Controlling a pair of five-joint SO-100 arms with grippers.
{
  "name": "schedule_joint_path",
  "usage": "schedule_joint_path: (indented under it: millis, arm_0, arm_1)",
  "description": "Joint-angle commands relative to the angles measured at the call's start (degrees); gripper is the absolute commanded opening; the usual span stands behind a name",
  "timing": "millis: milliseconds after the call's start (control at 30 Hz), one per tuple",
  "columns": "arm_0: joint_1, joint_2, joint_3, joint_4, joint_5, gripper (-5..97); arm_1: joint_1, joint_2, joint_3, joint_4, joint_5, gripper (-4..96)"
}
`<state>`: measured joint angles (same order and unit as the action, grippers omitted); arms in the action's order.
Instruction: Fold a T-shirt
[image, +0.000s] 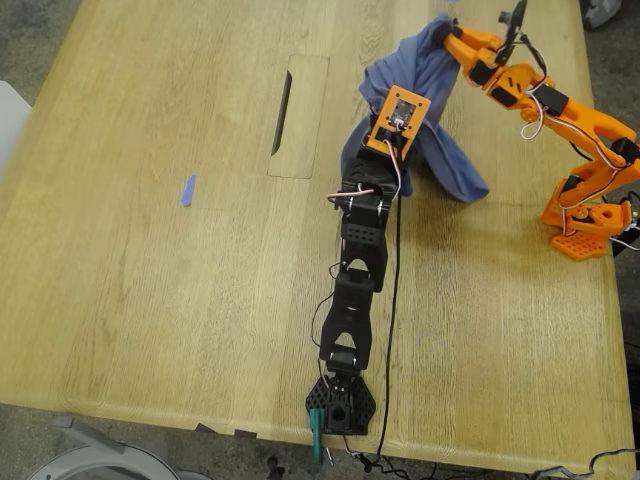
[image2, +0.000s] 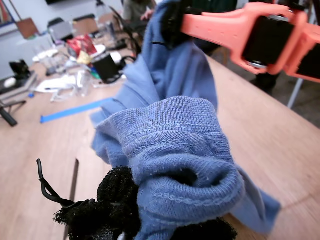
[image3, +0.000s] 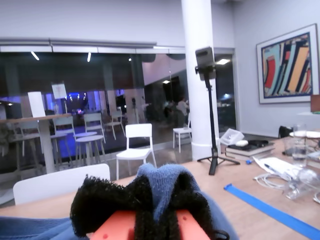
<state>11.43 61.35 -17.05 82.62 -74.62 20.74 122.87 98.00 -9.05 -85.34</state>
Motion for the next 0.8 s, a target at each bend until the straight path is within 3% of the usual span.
schedule_joint_path:
  millis: [0, 767]
  arm_0:
    - [-1.6, 11.1, -1.9, -5.1, 0.5, 0]
    - [-3.1, 14.9, -1.9, -26.0, 0.3, 0]
  arm_1:
    - [0.5, 4.7, -4.6, -1.8, -0.4, 1.2]
    - [6.2, 10.1, -6.1, -8.3, -1.6, 1.0]
